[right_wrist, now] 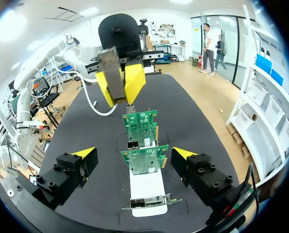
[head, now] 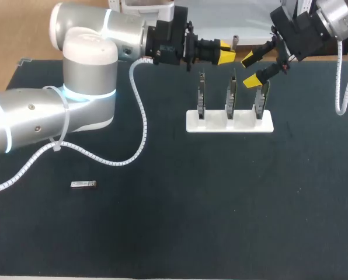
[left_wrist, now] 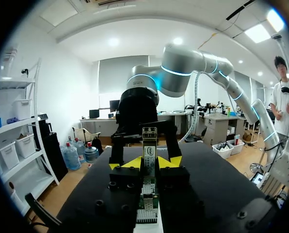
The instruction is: Pick up the optical module with the left hand, and insert it into the network port with the right hand.
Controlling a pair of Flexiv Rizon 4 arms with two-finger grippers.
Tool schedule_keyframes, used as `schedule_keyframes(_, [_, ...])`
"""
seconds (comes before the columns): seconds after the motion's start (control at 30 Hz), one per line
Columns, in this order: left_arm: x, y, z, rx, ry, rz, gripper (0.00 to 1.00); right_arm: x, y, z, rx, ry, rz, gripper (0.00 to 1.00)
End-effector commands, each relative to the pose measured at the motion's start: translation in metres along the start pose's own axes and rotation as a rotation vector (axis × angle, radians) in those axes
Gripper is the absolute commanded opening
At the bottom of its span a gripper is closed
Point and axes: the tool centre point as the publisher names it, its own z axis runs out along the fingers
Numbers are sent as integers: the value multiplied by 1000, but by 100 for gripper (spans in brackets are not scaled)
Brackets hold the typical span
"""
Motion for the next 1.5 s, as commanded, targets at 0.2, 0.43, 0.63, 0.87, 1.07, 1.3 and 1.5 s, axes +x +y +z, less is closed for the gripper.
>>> schedule_keyframes(0.2, [4,4,8,-16,-23,-18,0,0,2,0,3,-1,-1,100])
schedule_keyframes(0.43, [6,3,12,-21,-40,-32,0,0,2,0,3,-1,-1,100])
schedule_keyframes(0.63, [9,1,16,-24,-51,-48,0,0,2,0,3,-1,-1,100])
schedule_keyframes(0.87, [11,-1,18,-31,-56,-60,0,0,2,0,3,-1,-1,100])
schedule_keyframes(1.07, [13,-1,19,-33,-64,-67,0,0,2,0,3,-1,-1,100])
schedule_keyframes(1.3, [16,-1,20,-30,-71,-85,0,0,2,0,3,-1,-1,100])
schedule_keyframes(1.5, [17,-2,20,-27,-81,-94,0,0,2,0,3,-1,-1,100])
